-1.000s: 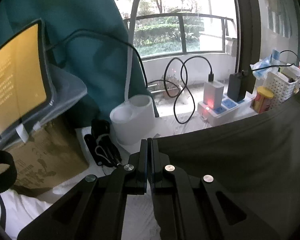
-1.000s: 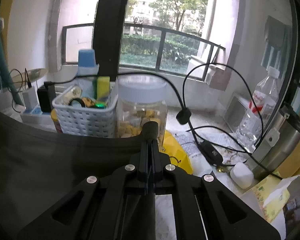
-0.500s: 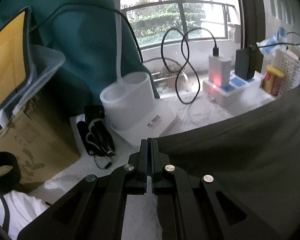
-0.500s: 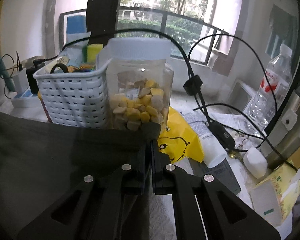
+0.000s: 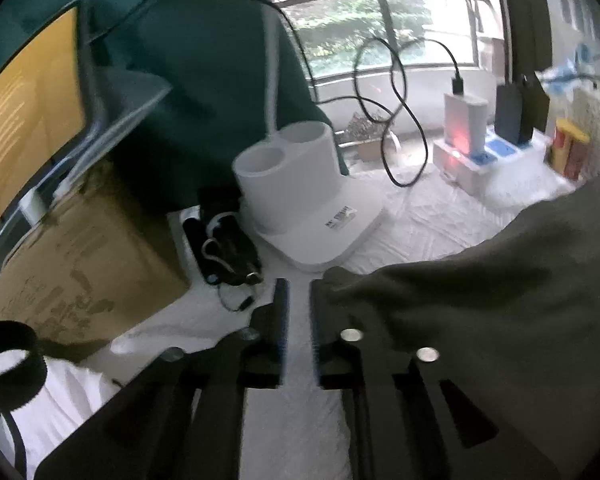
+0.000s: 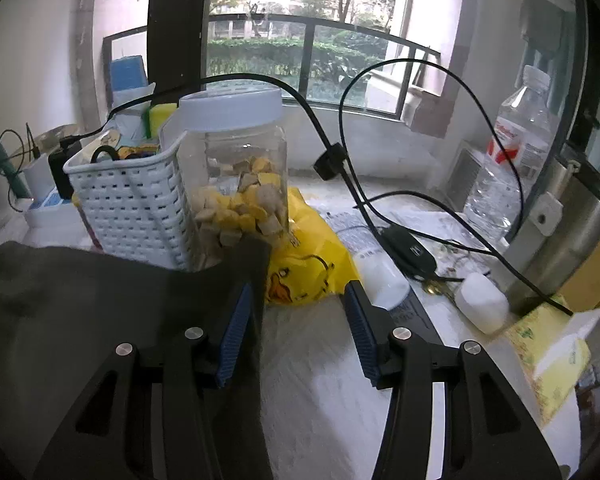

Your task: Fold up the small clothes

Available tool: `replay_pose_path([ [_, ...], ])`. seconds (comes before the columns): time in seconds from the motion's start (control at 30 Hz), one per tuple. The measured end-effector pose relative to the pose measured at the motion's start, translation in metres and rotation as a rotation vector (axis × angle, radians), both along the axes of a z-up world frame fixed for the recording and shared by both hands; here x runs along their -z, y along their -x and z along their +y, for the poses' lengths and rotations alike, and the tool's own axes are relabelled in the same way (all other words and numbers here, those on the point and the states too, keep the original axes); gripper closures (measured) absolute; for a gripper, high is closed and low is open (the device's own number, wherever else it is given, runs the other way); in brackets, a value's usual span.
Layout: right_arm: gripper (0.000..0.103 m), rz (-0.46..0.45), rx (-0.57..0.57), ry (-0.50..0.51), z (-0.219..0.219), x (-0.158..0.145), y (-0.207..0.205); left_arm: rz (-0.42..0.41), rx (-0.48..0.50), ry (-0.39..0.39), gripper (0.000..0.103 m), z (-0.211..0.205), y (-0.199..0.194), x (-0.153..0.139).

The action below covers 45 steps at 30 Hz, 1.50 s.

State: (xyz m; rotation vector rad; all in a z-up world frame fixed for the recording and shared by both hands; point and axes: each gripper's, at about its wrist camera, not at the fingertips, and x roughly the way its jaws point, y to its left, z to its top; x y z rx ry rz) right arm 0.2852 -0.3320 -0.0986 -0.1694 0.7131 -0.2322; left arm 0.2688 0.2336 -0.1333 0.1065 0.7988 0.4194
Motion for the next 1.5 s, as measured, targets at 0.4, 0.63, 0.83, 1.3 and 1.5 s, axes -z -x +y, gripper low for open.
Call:
replay_pose_path([
  [0.4, 0.052, 0.026, 0.019, -0.029, -0.002, 0.0, 0.064, -0.15, 0.027, 0.193, 0.036, -0.006, 0.061, -0.029],
  [0.63, 0.051, 0.012, 0.026, -0.06, 0.01, 0.005, 0.098, -0.138, 0.069, 0.255, 0.036, -0.036, 0.092, -0.029],
  [0.83, 0.051, 0.013, 0.02, -0.078, 0.018, 0.007, 0.125, -0.113, 0.119, 0.292, 0.023, -0.065, 0.114, -0.019],
  [1.3, 0.051, 0.029, 0.033, -0.142, 0.012, 0.024, 0.182, -0.084, 0.055, 0.361, 0.013, -0.087, 0.17, 0.004],
  [1.5, 0.049, 0.045, 0.037, -0.185, 0.01, 0.028, 0.195, -0.048, 0.021, 0.366, 0.013, -0.086, 0.187, 0.016],
])
